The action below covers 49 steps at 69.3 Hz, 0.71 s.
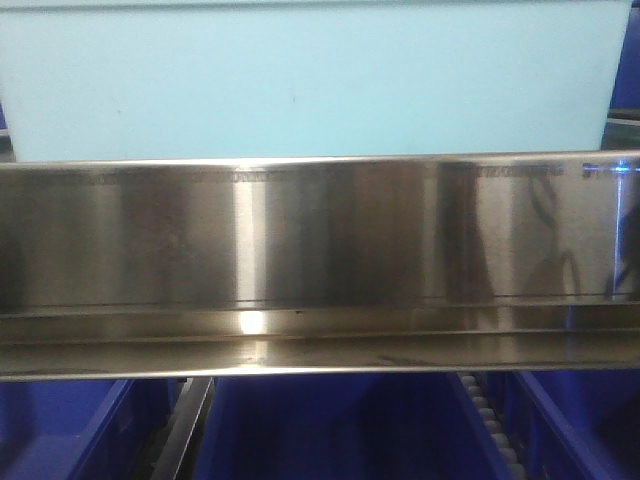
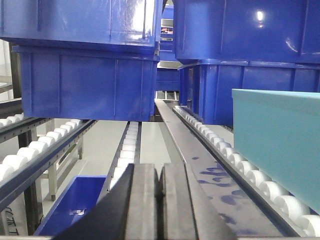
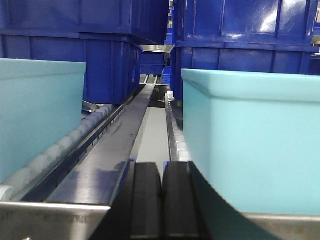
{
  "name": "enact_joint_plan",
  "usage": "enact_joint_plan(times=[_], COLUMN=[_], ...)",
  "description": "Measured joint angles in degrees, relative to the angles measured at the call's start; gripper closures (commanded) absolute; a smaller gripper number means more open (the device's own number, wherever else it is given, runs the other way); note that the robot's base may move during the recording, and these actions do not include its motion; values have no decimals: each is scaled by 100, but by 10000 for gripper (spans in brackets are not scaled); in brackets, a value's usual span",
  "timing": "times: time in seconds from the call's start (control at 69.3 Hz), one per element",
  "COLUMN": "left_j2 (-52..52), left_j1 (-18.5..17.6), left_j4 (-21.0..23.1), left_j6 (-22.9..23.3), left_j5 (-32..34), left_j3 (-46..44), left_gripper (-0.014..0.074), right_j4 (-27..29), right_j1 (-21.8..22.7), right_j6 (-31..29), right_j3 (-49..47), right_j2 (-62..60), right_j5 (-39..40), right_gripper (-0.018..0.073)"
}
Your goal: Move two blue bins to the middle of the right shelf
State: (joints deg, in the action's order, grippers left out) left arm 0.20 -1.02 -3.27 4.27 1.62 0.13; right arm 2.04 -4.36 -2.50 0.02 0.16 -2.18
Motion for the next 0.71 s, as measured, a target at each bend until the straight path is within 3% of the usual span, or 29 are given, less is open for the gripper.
enact_joint_plan(times=[0.707], left_j2=[0], left_j1=[0], left_j4=[0], left_j6=[0], left_j5=[0], left_j3=[0], left_gripper=[707], right_j4=[0], right_j1=[0], right_j6=[0], right_j3=[0], right_j2=[0], right_j5=[0], right_gripper=[722])
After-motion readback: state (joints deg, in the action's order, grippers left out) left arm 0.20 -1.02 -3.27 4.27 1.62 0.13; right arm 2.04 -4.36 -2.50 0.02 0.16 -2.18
